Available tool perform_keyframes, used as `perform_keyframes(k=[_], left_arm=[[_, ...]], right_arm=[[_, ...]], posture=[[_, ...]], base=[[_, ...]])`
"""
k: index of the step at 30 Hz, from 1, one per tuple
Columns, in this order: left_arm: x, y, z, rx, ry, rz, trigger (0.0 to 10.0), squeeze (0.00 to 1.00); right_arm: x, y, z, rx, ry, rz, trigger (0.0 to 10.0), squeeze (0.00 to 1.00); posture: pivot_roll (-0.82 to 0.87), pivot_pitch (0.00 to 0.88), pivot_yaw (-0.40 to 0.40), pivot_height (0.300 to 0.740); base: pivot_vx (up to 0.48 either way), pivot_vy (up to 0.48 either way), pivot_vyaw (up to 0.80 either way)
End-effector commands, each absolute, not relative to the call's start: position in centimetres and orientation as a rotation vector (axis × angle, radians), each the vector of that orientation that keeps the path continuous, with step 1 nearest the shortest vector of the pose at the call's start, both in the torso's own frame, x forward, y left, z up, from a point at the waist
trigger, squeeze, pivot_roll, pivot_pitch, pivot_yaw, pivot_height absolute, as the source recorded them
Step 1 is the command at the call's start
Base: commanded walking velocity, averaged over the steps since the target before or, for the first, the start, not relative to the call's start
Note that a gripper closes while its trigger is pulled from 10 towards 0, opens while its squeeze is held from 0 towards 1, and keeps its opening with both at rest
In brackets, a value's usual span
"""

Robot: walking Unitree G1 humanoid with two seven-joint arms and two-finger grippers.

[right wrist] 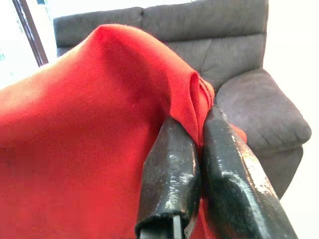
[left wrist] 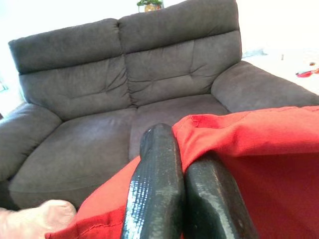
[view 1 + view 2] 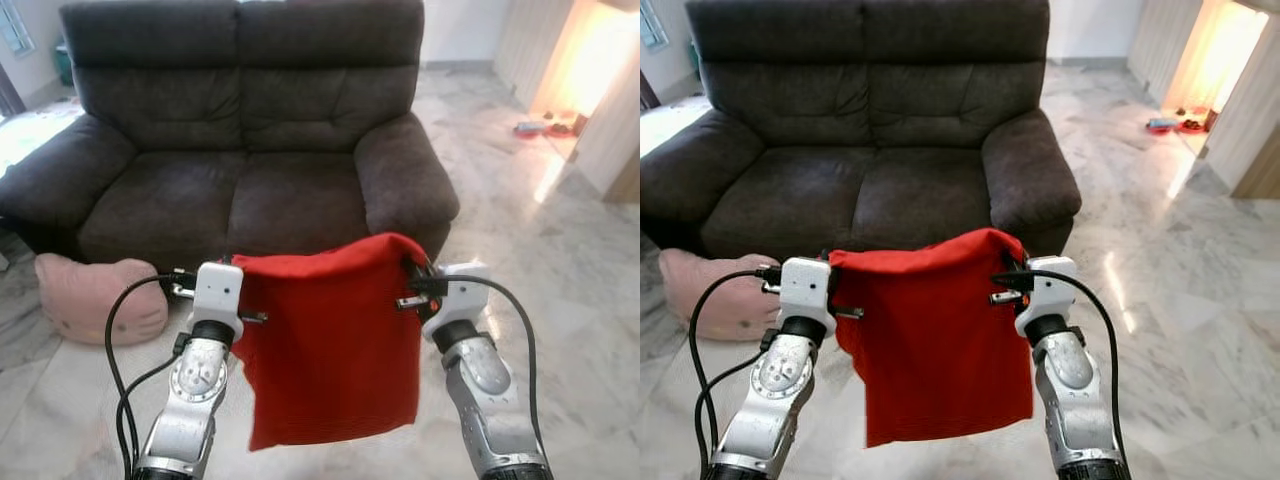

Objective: Move the pillow to the sofa from floor

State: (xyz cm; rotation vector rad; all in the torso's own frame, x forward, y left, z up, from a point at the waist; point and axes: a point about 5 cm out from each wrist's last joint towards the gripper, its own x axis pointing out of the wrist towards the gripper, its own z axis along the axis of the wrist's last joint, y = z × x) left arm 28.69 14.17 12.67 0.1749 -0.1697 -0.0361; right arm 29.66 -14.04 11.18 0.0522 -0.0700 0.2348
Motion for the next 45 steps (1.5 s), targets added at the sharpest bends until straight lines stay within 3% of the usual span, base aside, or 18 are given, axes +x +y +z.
perform_keyframes(k=[1,7,36,45], left_arm=[[28.9,14.8,14.9,0.155,-0.280,-0.012,10.0,0.00],[28.9,14.8,15.0,0.152,-0.290,-0.011,10.0,0.00],[28.7,14.8,15.1,0.154,-0.304,-0.012,10.0,0.00],[28.8,15.0,15.2,0.159,-0.308,0.000,10.0,0.00]], right_arm=[[30.0,-13.3,12.8,0.059,-0.144,0.265,10.0,0.00],[30.2,-13.4,13.1,0.060,-0.158,0.261,10.0,0.00],[30.0,-12.8,13.5,0.016,-0.193,0.308,10.0,0.00],[29.8,-12.4,13.4,0.008,-0.196,0.341,10.0,0.00]], posture=[[0.04,0.000,0.012,0.740],[0.03,0.000,0.014,0.740],[0.04,0.000,0.012,0.740],[0.04,0.000,0.013,0.740]], base=[[0.000,0.000,0.00],[0.000,0.000,0.00],[0.281,0.000,-0.17],[0.288,0.000,0.80]])
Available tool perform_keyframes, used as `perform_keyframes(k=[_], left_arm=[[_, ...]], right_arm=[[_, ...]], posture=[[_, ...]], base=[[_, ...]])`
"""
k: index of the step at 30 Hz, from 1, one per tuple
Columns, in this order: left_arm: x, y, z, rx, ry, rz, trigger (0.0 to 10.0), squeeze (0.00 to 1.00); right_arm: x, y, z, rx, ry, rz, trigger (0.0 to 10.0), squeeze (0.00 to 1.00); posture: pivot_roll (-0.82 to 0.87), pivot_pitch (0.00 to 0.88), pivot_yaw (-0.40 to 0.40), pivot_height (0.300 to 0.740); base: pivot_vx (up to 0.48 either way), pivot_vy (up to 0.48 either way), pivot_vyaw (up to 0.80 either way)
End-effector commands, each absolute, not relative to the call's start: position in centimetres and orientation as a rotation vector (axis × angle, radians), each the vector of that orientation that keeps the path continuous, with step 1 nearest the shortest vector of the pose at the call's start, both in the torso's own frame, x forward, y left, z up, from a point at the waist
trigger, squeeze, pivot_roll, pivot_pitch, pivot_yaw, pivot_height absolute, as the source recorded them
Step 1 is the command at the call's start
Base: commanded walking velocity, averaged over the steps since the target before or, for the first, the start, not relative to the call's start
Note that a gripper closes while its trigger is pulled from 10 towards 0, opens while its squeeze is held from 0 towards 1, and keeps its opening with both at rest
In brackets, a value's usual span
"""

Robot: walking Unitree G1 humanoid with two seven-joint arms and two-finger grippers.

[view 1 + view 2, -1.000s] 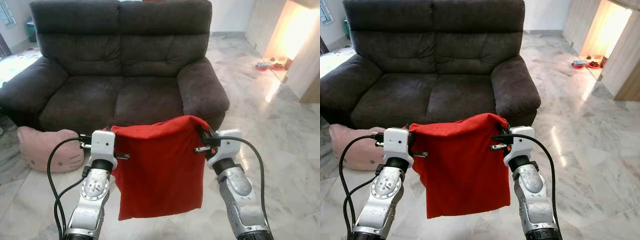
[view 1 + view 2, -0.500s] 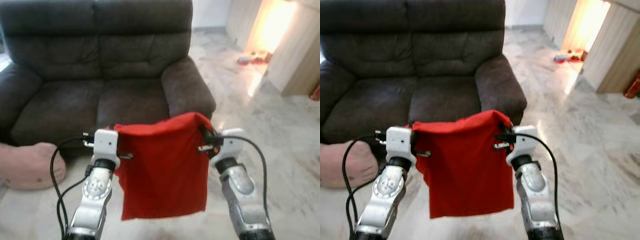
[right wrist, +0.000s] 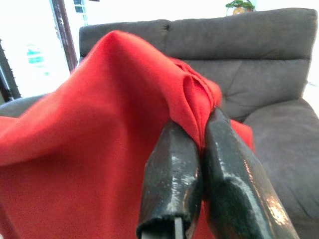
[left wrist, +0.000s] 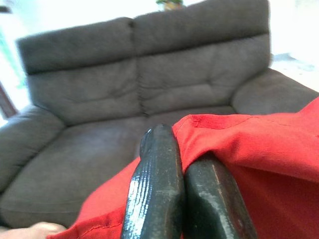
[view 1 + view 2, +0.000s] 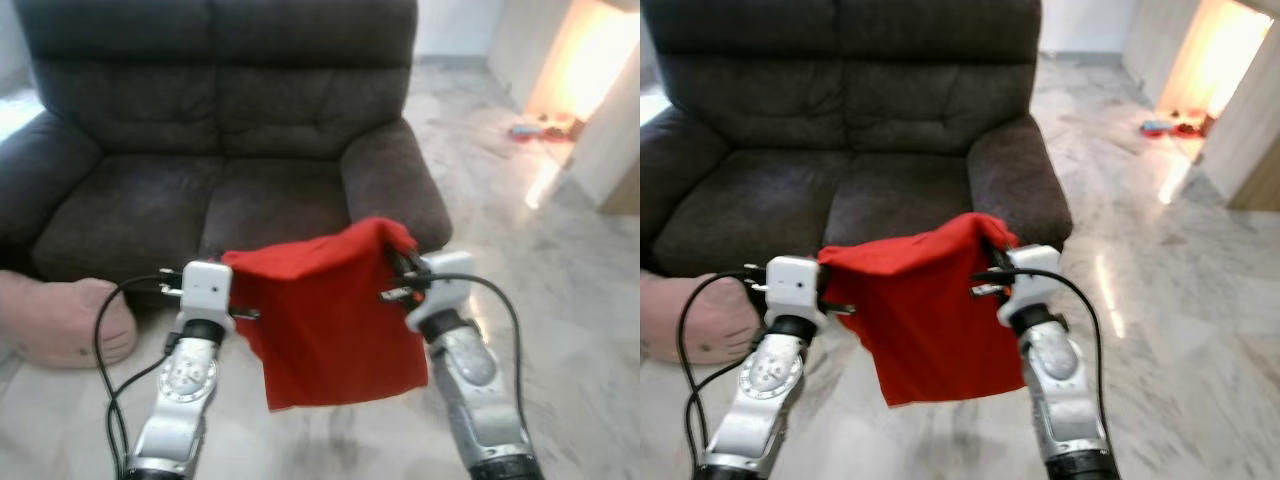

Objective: Move the pillow to the sofa from floor

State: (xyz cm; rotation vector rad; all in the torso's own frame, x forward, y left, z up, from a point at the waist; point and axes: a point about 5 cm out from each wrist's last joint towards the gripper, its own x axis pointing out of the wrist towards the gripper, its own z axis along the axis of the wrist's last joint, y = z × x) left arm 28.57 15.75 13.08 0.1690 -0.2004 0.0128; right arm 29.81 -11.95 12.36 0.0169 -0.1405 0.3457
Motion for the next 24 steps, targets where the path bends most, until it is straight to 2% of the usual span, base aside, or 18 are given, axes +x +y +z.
perform_keyframes(k=[1,14,24], left_arm=[[28.77,15.00,15.22,0.159,-0.308,0.001,10.0,0.00],[28.78,15.07,15.25,0.161,-0.308,0.007,10.0,0.00],[28.80,15.11,15.26,0.159,-0.309,0.009,10.0,0.00]], right_arm=[[29.77,-12.34,13.41,0.013,-0.197,0.345,10.0,0.00],[29.67,-12.20,13.37,0.018,-0.195,0.358,10.0,0.00],[29.89,-12.25,13.36,0.055,-0.181,0.346,10.0,0.00]], posture=[[0.04,0.000,0.013,0.740],[0.05,0.000,0.010,0.740],[0.05,0.000,0.009,0.740]], base=[[0.289,0.000,0.80],[0.290,0.000,0.76],[0.288,0.000,0.00]])
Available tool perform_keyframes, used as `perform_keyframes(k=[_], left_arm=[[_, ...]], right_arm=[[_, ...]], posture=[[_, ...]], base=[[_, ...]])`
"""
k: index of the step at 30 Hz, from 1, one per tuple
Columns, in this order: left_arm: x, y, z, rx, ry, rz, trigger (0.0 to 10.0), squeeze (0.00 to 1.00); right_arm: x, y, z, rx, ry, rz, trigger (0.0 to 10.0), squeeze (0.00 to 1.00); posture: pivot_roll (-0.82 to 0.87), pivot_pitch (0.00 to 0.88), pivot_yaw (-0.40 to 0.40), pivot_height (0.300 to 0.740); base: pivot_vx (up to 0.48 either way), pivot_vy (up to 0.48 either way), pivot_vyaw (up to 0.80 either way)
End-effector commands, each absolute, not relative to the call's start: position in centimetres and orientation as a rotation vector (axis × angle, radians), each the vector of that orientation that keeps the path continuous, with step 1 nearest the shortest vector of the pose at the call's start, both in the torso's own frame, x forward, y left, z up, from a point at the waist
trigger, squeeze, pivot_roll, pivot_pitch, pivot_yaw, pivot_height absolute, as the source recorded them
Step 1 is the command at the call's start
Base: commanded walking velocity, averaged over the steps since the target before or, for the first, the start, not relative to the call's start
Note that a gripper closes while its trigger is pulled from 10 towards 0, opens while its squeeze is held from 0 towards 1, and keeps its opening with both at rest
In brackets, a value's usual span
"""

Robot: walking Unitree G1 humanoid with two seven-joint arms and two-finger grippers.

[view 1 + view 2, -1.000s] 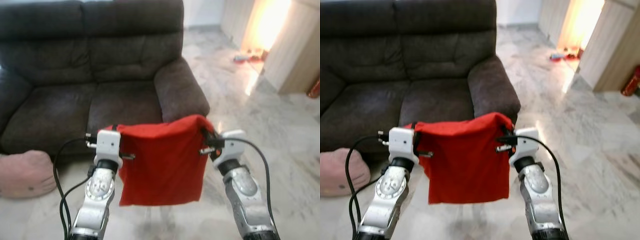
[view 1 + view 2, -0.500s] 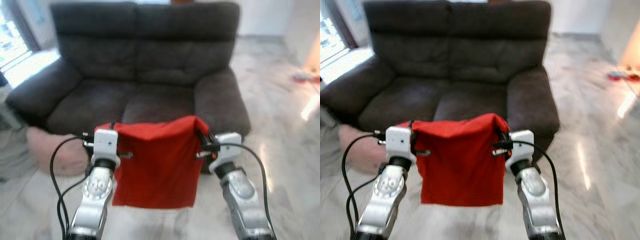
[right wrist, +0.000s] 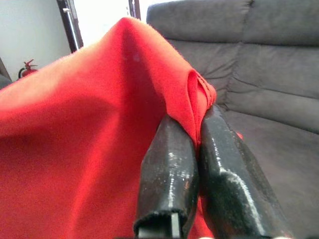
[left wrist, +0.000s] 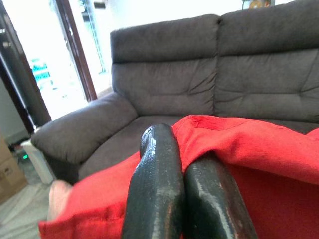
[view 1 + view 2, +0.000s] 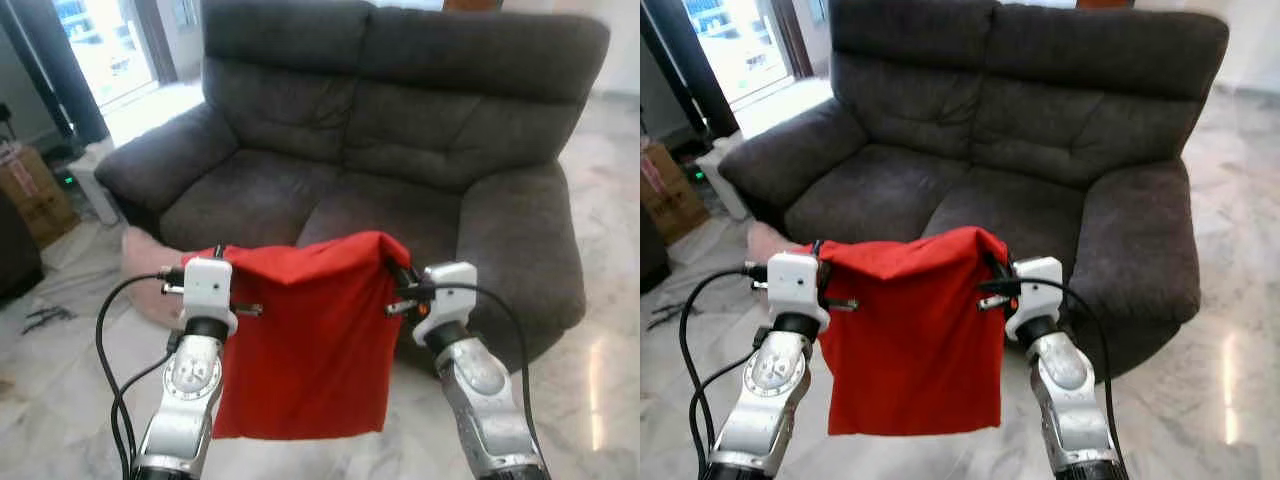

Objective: Move the pillow to the sofa from floor

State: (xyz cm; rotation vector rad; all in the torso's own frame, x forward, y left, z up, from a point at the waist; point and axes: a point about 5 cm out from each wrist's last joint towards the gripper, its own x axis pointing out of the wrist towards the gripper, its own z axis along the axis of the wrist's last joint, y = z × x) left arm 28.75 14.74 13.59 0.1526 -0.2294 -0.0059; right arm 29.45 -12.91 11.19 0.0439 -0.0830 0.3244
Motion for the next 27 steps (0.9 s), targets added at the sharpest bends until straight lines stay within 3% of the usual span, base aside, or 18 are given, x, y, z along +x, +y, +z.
perform_keyframes(k=[1,10,27], left_arm=[[28.80,15.11,15.26,0.159,-0.309,0.009,10.0,0.00],[28.82,15.07,15.26,0.158,-0.309,0.010,10.0,0.00],[28.86,15.04,15.21,0.157,-0.311,0.010,10.0,0.00]], right_arm=[[29.89,-12.25,13.36,0.055,-0.181,0.346,10.0,0.00],[29.99,-12.27,13.41,0.062,-0.174,0.341,10.0,0.00],[30.16,-12.09,13.39,0.070,-0.160,0.350,10.0,0.00]], posture=[[0.05,0.000,0.009,0.740],[0.04,0.000,0.008,0.740],[0.04,0.000,0.007,0.740]], base=[[0.289,0.000,0.00],[0.289,0.000,0.00],[0.289,0.000,-0.80]])
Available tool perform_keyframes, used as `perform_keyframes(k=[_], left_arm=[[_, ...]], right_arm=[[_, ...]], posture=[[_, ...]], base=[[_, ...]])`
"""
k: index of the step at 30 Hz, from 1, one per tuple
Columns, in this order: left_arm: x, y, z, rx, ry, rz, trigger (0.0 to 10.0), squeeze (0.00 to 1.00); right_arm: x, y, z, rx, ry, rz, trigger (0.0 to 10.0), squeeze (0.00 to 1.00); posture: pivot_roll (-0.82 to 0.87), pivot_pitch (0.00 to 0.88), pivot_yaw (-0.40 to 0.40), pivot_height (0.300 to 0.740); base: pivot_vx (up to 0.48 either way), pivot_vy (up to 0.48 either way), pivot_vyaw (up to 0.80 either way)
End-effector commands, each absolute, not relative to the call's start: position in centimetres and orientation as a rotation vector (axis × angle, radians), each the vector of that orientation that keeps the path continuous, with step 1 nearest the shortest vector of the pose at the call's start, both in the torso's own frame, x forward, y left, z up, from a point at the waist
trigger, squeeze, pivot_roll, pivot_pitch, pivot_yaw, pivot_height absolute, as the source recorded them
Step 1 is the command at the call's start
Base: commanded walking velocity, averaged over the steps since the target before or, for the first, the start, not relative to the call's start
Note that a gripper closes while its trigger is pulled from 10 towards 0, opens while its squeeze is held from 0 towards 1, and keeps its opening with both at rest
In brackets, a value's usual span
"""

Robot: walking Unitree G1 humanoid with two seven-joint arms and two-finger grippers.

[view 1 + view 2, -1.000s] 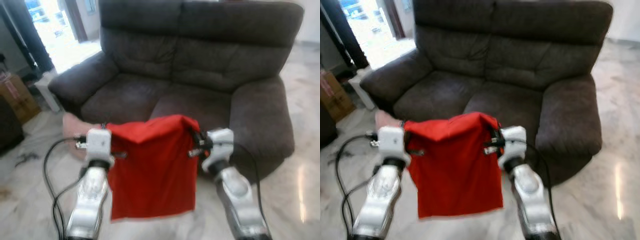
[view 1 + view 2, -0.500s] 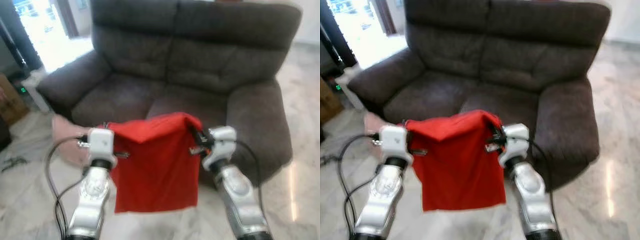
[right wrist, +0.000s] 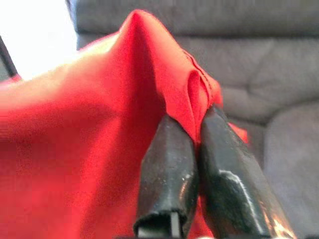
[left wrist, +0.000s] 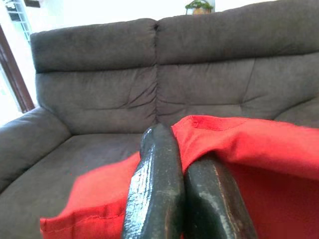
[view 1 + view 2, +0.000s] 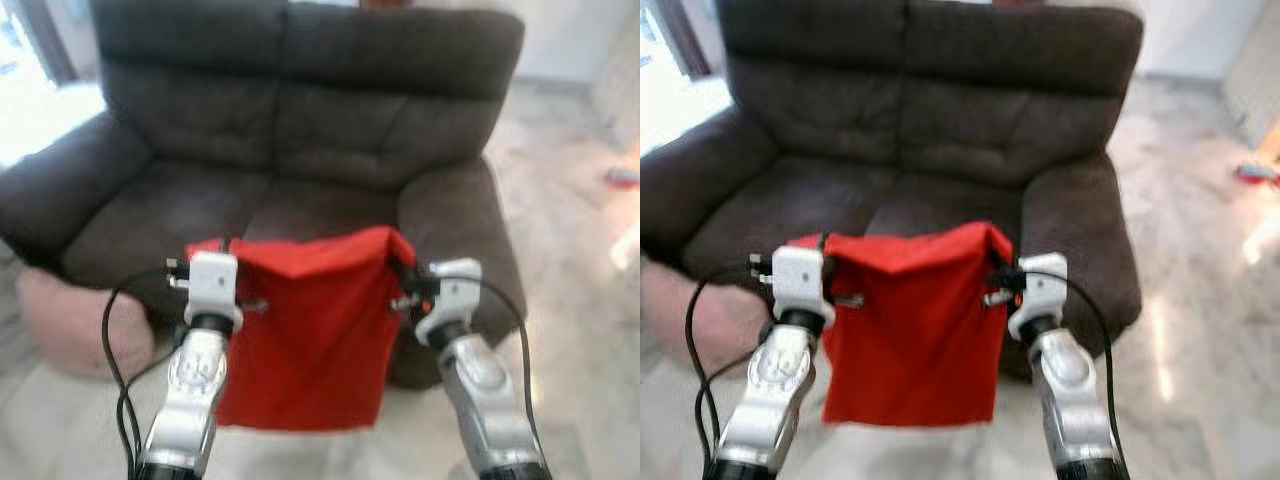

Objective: Move the pillow to the sofa from floor

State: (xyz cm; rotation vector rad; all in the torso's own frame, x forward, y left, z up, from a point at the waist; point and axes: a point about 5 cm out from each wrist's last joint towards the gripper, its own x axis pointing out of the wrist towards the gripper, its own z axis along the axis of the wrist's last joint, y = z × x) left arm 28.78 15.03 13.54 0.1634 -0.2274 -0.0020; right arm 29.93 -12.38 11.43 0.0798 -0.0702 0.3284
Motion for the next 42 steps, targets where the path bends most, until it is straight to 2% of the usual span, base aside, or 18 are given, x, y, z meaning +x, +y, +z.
perform_keyframes(k=[1,7,16,30,37,42], left_arm=[[28.9,15.1,15.2,0.157,-0.311,0.010,10.0,0.00],[28.9,15.2,15.3,0.157,-0.316,0.017,10.0,0.00],[28.8,15.4,15.4,0.158,-0.318,0.027,10.0,0.00],[27.7,16.4,18.1,0.183,-0.384,0.020,10.0,0.00],[27.7,16.6,17.7,0.173,-0.352,0.032,10.0,0.00],[27.8,16.2,17.5,0.168,-0.337,0.013,10.0,0.00]], right_arm=[[30.2,-12.1,13.4,0.070,-0.160,0.351,10.0,0.00],[30.2,-12.1,13.6,0.062,-0.174,0.353,10.0,0.00],[30.2,-12.1,13.6,0.063,-0.177,0.345,10.0,0.00],[30.0,-11.8,13.7,0.070,-0.191,0.333,10.0,0.00],[30.0,-12.1,13.6,0.071,-0.191,0.310,10.0,0.00],[30.0,-12.6,13.8,0.075,-0.199,0.279,10.0,0.00]], posture=[[0.04,0.000,0.007,0.740],[0.04,0.000,0.005,0.740],[0.05,0.000,0.005,0.740],[0.06,0.000,0.035,0.740],[0.06,0.000,0.043,0.740],[0.06,0.000,0.043,0.740]], base=[[0.289,0.000,-0.80],[0.289,0.000,-0.80],[0.283,0.000,0.00],[0.000,0.000,0.00],[0.000,0.000,0.00],[0.000,0.317,0.00]])
